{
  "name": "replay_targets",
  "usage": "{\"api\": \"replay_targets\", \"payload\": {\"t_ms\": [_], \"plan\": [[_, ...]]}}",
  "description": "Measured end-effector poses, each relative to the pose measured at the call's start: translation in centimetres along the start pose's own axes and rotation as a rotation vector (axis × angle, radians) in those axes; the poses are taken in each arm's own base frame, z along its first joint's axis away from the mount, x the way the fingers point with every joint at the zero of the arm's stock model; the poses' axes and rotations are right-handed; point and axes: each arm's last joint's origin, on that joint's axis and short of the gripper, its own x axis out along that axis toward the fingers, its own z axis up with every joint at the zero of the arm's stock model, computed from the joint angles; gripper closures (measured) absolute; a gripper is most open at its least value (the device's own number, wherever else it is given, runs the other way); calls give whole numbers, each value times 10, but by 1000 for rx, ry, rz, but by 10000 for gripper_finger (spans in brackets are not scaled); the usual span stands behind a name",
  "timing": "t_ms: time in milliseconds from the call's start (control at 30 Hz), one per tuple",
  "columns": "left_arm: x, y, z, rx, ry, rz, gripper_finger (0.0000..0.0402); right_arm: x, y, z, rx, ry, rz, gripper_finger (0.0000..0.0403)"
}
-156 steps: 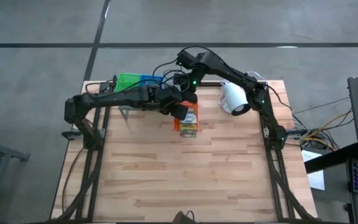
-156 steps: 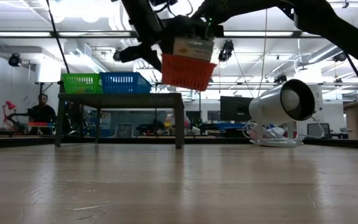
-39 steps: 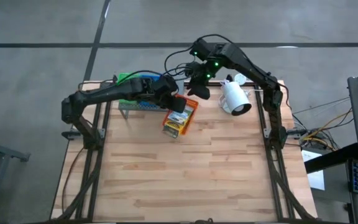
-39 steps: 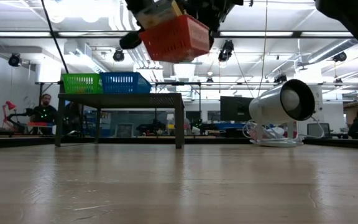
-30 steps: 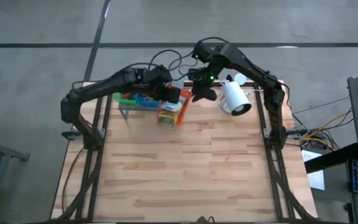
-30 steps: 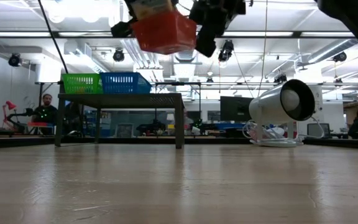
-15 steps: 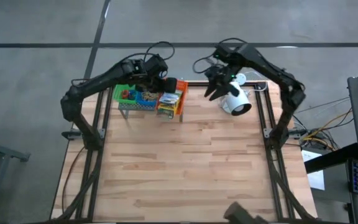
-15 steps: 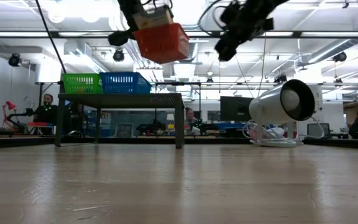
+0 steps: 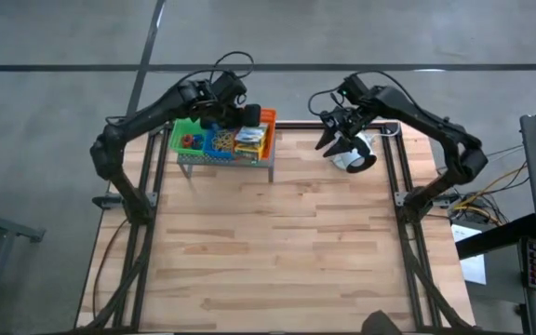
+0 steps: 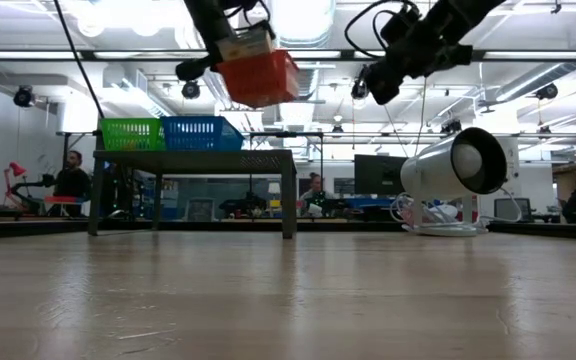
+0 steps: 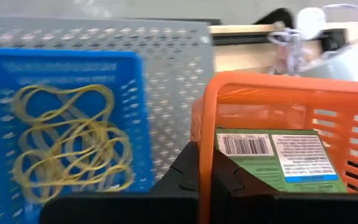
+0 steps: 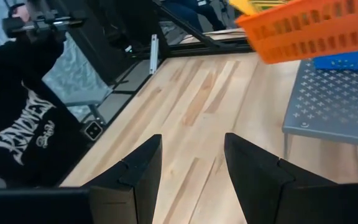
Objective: Pick & Place Office Desk Supplies
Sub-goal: Put the orange bin on the shelf
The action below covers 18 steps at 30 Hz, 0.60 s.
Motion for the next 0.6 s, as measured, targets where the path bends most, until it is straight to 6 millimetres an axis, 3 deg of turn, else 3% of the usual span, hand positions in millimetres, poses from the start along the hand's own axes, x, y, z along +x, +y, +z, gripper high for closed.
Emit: {"api": "replay_targets", "payload": {"t_ms": [400,600], "plan": [[18,-2,-1,94,-15,-7,399,8,-9,-24,52,-6,0,232],[46,-7,0,126,34,-2,399,10,-10,-31,68,-5,8,232]]}}
